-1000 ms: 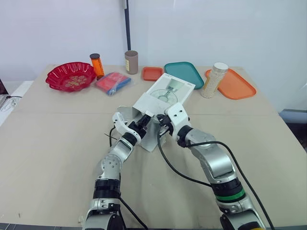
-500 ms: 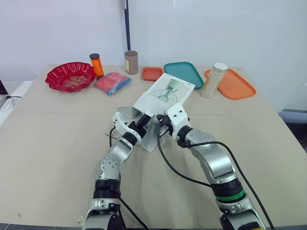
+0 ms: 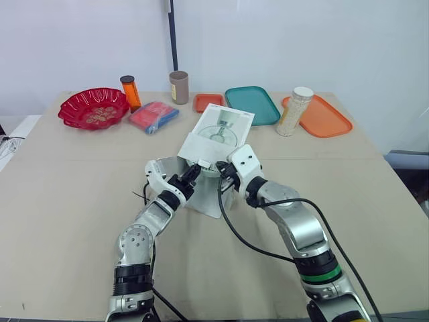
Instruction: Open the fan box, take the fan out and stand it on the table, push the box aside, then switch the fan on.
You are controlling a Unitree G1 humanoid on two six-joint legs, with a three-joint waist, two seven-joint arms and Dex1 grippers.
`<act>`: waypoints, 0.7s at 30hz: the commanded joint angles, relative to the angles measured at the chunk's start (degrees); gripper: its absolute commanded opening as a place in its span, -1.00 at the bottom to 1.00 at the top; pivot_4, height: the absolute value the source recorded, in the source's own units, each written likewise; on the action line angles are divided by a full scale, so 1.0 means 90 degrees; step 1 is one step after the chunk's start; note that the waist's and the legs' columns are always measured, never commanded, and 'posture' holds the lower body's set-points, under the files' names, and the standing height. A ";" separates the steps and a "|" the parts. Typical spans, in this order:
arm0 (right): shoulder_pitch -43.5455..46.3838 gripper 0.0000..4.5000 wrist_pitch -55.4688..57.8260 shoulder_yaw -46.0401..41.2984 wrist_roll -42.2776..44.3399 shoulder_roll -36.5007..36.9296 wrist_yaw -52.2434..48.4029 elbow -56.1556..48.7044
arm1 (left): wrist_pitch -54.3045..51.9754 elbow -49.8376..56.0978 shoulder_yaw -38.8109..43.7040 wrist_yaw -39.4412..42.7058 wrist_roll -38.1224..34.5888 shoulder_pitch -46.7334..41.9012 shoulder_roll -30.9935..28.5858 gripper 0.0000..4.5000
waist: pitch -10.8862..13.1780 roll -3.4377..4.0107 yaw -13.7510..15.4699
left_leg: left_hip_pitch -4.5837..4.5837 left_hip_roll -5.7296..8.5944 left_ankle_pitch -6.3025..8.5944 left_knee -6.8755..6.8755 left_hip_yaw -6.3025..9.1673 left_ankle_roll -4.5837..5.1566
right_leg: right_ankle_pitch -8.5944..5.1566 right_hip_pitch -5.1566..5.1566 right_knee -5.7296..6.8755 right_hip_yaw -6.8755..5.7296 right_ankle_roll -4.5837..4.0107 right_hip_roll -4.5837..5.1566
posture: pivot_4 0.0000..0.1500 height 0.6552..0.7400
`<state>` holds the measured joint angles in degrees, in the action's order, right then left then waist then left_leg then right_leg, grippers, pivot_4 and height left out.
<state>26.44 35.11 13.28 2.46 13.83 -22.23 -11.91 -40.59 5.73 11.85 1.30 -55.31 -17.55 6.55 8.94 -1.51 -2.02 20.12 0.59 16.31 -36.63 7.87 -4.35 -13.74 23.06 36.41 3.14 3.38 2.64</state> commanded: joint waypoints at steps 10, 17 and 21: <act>-0.0108 -1.00 0.0317 -0.0052 -0.0027 -0.0133 0.0107 0.0199 | -0.0445 0.1047 0.0000 -0.0647 -0.0515 0.0722 -0.0228 -0.49 | -0.0001 0.0000 -0.0023 | -0.0002 -0.0002 0.0000 0.0000 -0.0001 -0.0001 | 0.0002 0.0000 0.0000 0.0001 -0.0004 -0.0001 | 1.00 1.00; -0.0059 -1.00 0.0320 -0.0064 -0.0031 -0.0195 0.0133 0.0224 | -0.0764 0.1639 -0.0043 -0.1080 -0.1058 0.1143 -0.0428 -0.49 | -0.0002 0.0000 -0.0039 | -0.0002 -0.0003 0.0000 0.0001 -0.0001 0.0000 | 0.0002 0.0000 0.0000 0.0002 -0.0004 -0.0001 | 1.00 1.00; -0.0062 -1.00 0.0322 -0.0049 -0.0019 -0.0215 0.0147 0.0205 | -0.0868 0.1869 -0.0113 -0.1322 -0.1289 0.1144 -0.0519 -0.49 | -0.0002 0.0001 -0.0040 | -0.0003 -0.0002 0.0000 0.0001 -0.0001 0.0000 | 0.0002 0.0000 0.0000 0.0002 -0.0004 -0.0001 | 1.00 1.00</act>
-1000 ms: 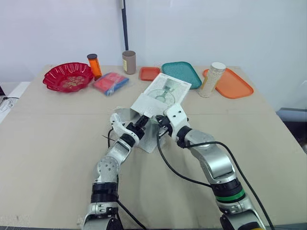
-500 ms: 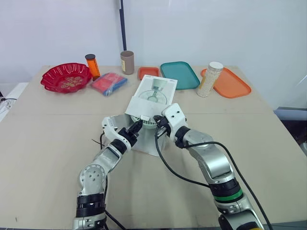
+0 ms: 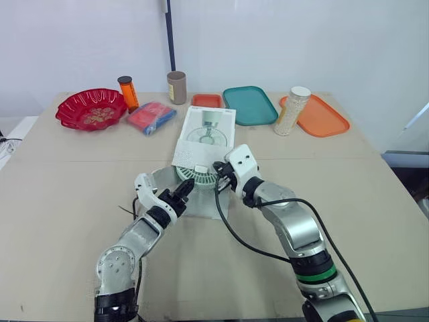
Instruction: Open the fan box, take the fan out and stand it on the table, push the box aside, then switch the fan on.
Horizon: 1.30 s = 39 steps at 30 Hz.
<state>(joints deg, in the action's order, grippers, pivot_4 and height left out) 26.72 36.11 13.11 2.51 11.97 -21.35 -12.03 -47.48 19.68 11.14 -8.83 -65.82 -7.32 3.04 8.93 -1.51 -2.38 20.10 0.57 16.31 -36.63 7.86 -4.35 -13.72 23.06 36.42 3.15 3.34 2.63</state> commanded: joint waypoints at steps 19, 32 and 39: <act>-0.0135 -1.00 0.0328 -0.0004 0.0021 -0.0039 0.0075 0.0077 | -0.0106 0.1225 0.0024 -0.0975 -0.1684 0.0741 -0.1195 -0.49 | 0.0000 0.0001 -0.0028 | 0.0001 -0.0006 0.0001 0.0006 -0.0005 0.0000 | 0.0000 0.0010 0.0000 0.0007 -0.0004 -0.0006 | 1.00 1.00; -0.0121 -1.00 0.0325 0.0020 0.0030 -0.0034 0.0040 0.0096 | 0.0317 0.1532 -0.0191 -0.0870 -0.1718 0.1636 -0.1625 -0.49 | -0.0001 0.0002 -0.0026 | 0.0000 -0.0015 0.0002 0.0009 -0.0009 0.0002 | -0.0001 0.0012 0.0000 0.0008 -0.0013 -0.0013 | 1.00 1.00; -0.0060 -1.00 0.0285 0.0033 0.0032 -0.0048 0.0017 0.0175 | 0.0606 0.1522 -0.0310 -0.0683 -0.1377 0.1551 -0.1666 0.02 | -0.0001 0.0004 -0.0024 | -0.0002 -0.0019 0.0002 0.0009 -0.0011 0.0003 | 0.0000 0.0011 0.0000 0.0009 -0.0016 -0.0018 | 1.00 1.00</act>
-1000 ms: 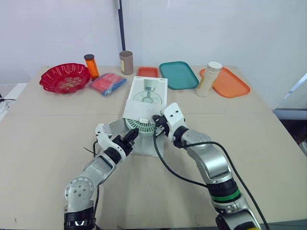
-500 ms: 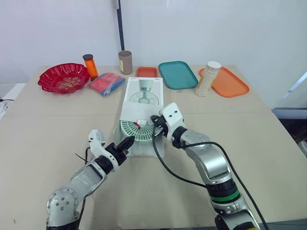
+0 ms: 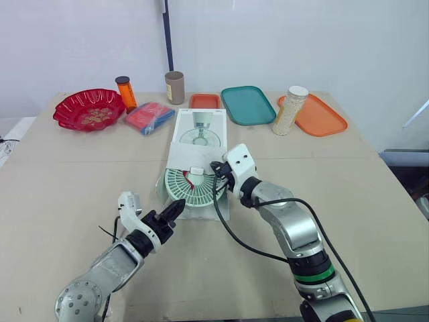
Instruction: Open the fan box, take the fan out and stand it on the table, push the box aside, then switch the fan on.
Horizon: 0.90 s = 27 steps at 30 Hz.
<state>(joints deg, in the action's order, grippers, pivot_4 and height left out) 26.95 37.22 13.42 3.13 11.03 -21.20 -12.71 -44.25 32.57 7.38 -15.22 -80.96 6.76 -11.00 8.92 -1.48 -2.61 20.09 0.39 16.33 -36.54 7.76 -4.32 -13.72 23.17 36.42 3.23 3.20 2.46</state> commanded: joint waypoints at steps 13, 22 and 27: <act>-0.0161 -1.00 0.0127 0.0011 -0.0056 0.0049 0.0026 0.0220 | 0.0508 -0.0426 0.0500 0.0366 -0.0135 -0.0443 -0.0263 0.97 | 0.0000 0.0001 0.0012 | 0.0000 -0.0001 -0.0001 0.0000 0.0000 -0.0001 | 0.0002 -0.0001 0.0000 -0.0002 -0.0001 0.0001 | 1.00 1.00; -0.0134 -1.00 0.0083 0.0050 -0.0074 0.0009 0.0033 0.0292 | 0.0257 -0.1350 0.0272 0.0516 -0.0194 -0.1206 -0.0106 0.97 | -0.0001 0.0001 0.0005 | 0.0000 -0.0002 -0.0001 0.0000 0.0000 -0.0001 | 0.0003 -0.0001 0.0000 -0.0002 0.0000 -0.0002 | 1.00 1.00; -0.0127 -1.00 0.0079 0.0054 -0.0077 -0.0005 0.0045 0.0298 | 0.0291 -0.1405 0.0230 0.0490 -0.0080 -0.1262 0.0011 0.97 | -0.0001 0.0001 0.0006 | 0.0000 -0.0002 -0.0001 0.0000 0.0001 -0.0002 | 0.0003 -0.0001 0.0000 -0.0002 -0.0001 -0.0001 | 1.00 1.00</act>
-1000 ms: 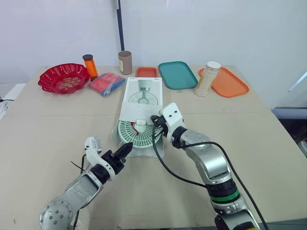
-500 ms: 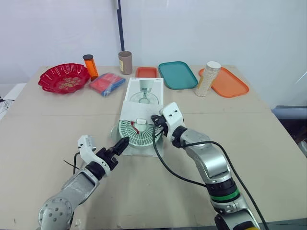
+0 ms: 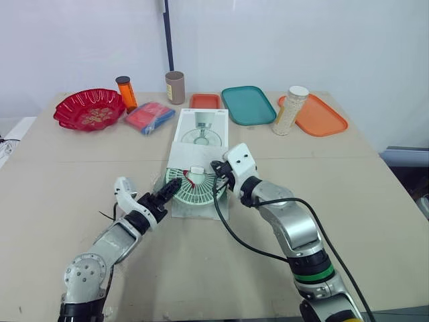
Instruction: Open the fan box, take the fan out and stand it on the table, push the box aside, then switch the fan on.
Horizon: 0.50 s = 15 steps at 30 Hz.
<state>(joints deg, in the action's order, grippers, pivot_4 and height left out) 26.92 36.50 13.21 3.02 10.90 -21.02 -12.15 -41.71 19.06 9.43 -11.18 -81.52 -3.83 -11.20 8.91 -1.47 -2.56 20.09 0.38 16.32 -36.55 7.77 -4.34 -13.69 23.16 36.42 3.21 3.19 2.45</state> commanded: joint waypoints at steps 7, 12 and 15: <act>-0.0138 -1.00 0.0133 0.0084 -0.0068 0.0019 0.0017 0.0243 | 0.0069 -0.0116 0.0138 0.0090 0.0077 -0.0169 0.0086 0.45 | 0.0000 0.0000 0.0000 | 0.0000 0.0000 -0.0001 0.0000 0.0000 -0.0001 | 0.0000 0.0000 0.0000 0.0000 0.0000 0.0000 | 1.00 1.00; -0.0139 -1.00 0.0133 0.0076 -0.0069 0.0034 0.0008 0.0221 | 0.0032 -0.0062 0.0047 0.0015 0.0143 -0.0222 0.0156 -0.10 | 0.0000 -0.0001 0.0005 | 0.0000 0.0001 -0.0001 0.0000 0.0001 -0.0002 | 0.0001 -0.0001 0.0000 0.0000 0.0001 0.0001 | 1.00 1.00; -0.0142 -1.00 0.0129 0.0077 -0.0076 0.0035 0.0009 0.0225 | 0.0010 -0.0074 0.0037 0.0003 0.0125 -0.0231 0.0177 -0.10 | -0.0001 -0.0001 0.0005 | 0.0000 0.0000 -0.0001 0.0000 0.0002 -0.0003 | 0.0001 -0.0001 0.0000 -0.0001 0.0001 0.0001 | 1.00 1.00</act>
<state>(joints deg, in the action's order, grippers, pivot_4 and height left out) 26.89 36.32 13.22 2.85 10.94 -21.00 -12.03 -41.42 17.38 9.92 -10.82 -80.99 -5.29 -9.63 8.91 -1.48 -2.52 20.08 0.39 16.30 -36.55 7.78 -4.36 -13.68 23.15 36.42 3.21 3.20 2.46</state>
